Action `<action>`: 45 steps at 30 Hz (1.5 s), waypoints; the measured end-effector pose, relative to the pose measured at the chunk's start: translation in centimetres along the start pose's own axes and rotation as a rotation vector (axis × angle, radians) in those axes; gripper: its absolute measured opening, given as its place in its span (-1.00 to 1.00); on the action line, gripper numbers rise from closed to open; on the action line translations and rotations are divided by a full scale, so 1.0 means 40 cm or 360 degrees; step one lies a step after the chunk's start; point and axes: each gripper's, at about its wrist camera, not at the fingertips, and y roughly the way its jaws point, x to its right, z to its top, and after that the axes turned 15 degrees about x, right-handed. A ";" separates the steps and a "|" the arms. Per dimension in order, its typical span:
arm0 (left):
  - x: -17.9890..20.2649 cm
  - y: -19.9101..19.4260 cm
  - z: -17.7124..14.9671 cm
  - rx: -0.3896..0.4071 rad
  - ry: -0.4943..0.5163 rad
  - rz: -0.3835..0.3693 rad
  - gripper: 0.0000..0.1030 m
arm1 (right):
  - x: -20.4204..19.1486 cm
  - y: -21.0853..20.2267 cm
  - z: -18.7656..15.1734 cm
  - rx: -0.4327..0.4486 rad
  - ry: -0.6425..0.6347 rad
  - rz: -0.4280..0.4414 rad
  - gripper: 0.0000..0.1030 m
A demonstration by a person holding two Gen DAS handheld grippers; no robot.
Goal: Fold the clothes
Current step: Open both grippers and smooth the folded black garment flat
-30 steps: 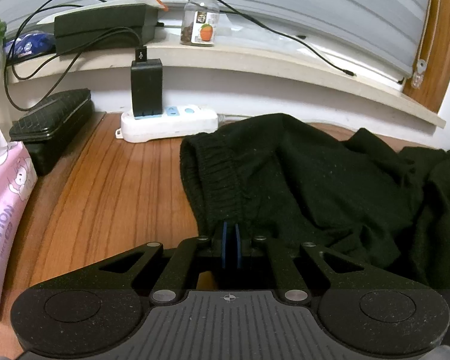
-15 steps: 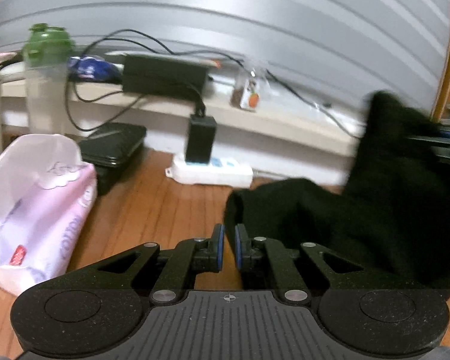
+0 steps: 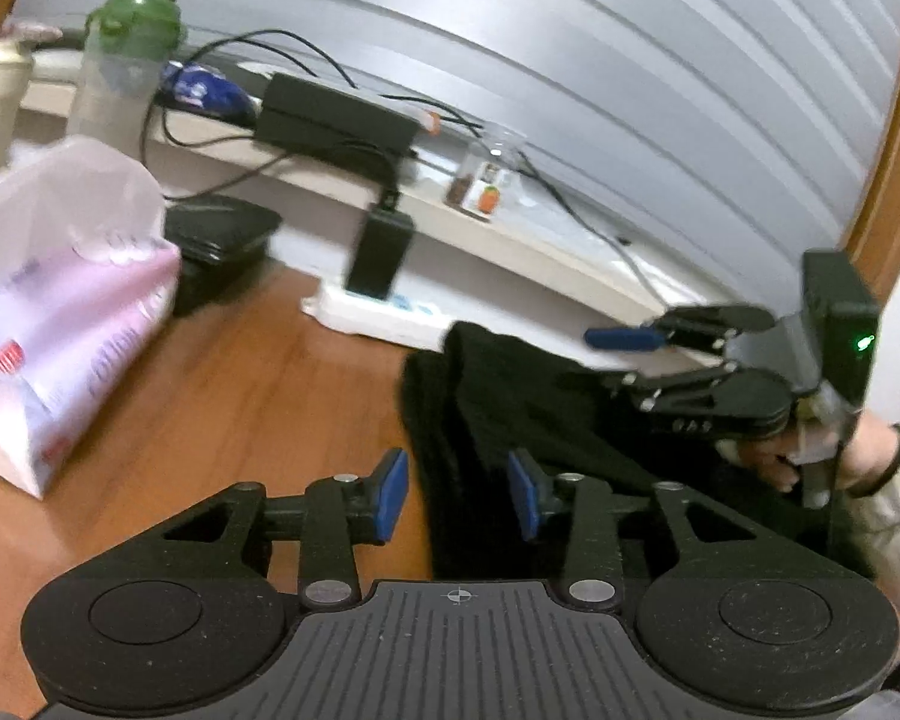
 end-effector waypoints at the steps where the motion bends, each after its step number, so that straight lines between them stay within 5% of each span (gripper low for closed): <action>1: 0.001 -0.001 -0.006 0.0000 -0.0022 -0.0024 -0.11 | 0.001 -0.007 -0.006 -0.0029 0.0025 0.0008 0.07; 7: 0.025 0.025 -0.037 -0.0081 -0.0007 -0.0095 -0.13 | 0.029 -0.021 -0.046 -0.0103 0.0193 0.0039 0.08; 10: 0.033 0.041 -0.045 -0.0124 0.0033 -0.0085 -0.54 | 0.040 -0.028 -0.051 -0.0093 0.0270 0.0108 -0.81; 13: 0.061 0.006 -0.031 -0.0100 0.0092 -0.0077 -0.82 | 0.034 -0.059 -0.018 -0.0005 0.0156 0.0092 -0.83; 16: 0.090 -0.041 -0.012 -0.0057 0.0144 -0.0069 -0.82 | 0.036 -0.099 0.054 0.0158 0.0023 0.0023 -0.84; 19: 0.088 -0.084 0.007 -0.0021 0.0108 -0.0020 -0.78 | 0.003 -0.069 0.083 0.0166 -0.0155 -0.0053 -0.80; 22: 0.074 -0.060 -0.010 -0.0109 0.0179 0.0162 -0.60 | -0.040 0.000 0.077 0.0078 -0.0313 -0.0125 -0.32; 24: 0.071 -0.054 -0.018 -0.0111 0.0216 0.0238 -0.40 | -0.070 0.045 0.073 0.0020 -0.0418 -0.0174 -0.26; 28: 0.094 -0.064 0.000 -0.0019 0.0316 0.0311 -0.10 | 0.008 -0.010 0.054 0.0072 -0.0114 -0.0146 -0.06; 40: 0.272 0.098 -0.041 -0.0123 0.0554 0.0049 -0.10 | 0.157 -0.334 -0.149 -0.0081 0.0220 -0.0159 -0.02; 45: 0.340 0.206 -0.046 -0.0157 0.0594 -0.0093 0.26 | 0.177 -0.410 -0.262 -0.0129 0.0331 -0.0186 0.12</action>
